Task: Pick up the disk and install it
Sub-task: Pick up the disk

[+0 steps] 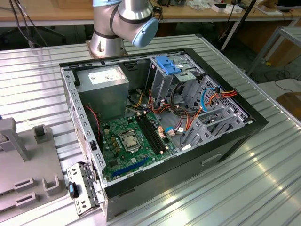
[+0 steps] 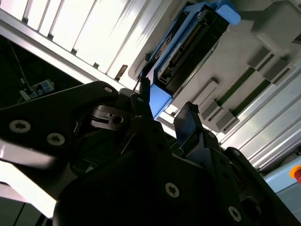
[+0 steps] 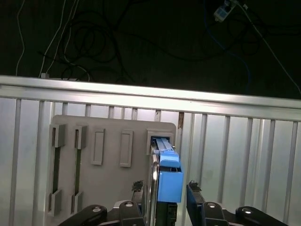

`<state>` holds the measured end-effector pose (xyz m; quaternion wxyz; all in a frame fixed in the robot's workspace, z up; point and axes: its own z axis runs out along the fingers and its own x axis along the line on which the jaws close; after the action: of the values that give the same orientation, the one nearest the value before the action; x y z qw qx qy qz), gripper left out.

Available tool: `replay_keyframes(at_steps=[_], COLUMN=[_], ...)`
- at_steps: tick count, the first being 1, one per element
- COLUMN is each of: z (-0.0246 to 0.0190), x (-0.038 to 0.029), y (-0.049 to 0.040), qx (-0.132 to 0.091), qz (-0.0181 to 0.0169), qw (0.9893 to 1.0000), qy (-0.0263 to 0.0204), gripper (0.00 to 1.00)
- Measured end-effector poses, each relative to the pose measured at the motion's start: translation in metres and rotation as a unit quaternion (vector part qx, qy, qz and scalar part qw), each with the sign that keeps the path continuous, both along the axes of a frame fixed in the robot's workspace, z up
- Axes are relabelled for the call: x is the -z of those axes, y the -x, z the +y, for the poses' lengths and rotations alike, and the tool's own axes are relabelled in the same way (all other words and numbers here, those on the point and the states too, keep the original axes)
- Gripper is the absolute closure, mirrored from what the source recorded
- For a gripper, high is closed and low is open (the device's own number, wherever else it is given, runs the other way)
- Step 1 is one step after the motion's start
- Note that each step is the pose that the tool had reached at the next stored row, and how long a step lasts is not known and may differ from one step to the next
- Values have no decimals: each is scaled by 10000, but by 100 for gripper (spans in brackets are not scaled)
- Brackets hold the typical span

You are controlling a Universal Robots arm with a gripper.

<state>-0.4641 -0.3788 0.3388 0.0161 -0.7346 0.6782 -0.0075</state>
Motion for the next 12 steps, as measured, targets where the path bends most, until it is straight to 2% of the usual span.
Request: replay_keyframes(at_steps=[12], z=[0], x=[33], y=[0], qx=[0], qz=[-1], qw=[10000], qy=[0], gripper=[52])
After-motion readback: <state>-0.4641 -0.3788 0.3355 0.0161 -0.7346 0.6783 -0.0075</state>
